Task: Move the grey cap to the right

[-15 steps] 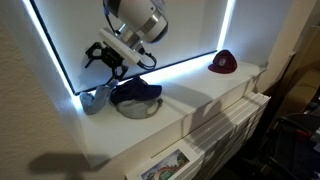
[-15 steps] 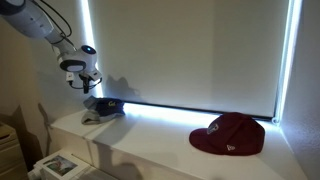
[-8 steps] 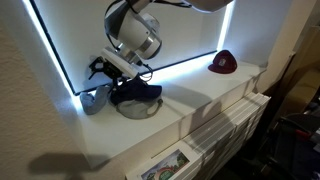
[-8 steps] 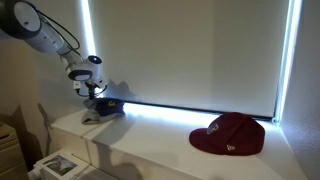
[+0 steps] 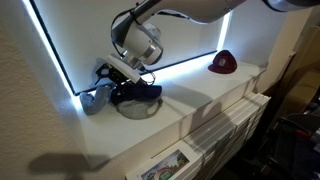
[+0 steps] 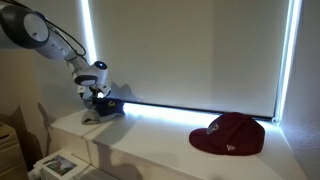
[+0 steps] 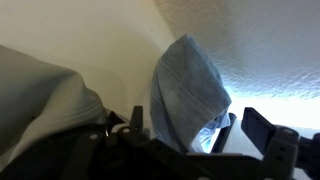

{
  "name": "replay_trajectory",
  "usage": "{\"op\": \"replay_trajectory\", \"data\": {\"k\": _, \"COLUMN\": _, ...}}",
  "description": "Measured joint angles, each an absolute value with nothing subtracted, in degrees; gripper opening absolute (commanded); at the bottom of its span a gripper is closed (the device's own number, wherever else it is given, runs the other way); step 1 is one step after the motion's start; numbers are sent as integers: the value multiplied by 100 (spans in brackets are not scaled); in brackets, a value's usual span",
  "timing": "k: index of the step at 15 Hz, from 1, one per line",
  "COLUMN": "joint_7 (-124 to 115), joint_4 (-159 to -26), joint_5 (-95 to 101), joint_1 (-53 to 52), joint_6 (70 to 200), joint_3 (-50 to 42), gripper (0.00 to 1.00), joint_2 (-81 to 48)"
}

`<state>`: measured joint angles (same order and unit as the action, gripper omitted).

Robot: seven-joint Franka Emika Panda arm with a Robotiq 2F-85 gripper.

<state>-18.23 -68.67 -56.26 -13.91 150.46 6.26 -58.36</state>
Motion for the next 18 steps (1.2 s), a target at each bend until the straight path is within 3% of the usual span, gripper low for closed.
{"op": "replay_trajectory", "data": {"k": 1, "joint_7": -1825, "joint_4": -6811, "joint_5": -5626, "joint_1": -1377, "joint_6": 15039, "joint_3": 632, "gripper": 92, "joint_2": -5878}}
{"op": "replay_trajectory", "data": {"k": 2, "joint_7": -1831, "joint_4": -6779, "joint_5": -5625, "joint_1": -1377, "joint_6": 15037, "joint_3": 637, "gripper": 72, "joint_2": -5897}}
{"op": "replay_trajectory", "data": {"k": 12, "joint_7": -1858, "joint_4": -6782, "joint_5": -5402, "joint_1": -1378, "joint_6": 15069, "joint_3": 671, "gripper": 2, "joint_2": -5906}}
{"op": "replay_trajectory", "data": {"k": 18, "joint_7": -2987, "joint_4": -6867, "joint_5": -4350, "joint_1": -1673, "joint_6": 15440, "joint_3": 239, "gripper": 1, "joint_2": -5722}}
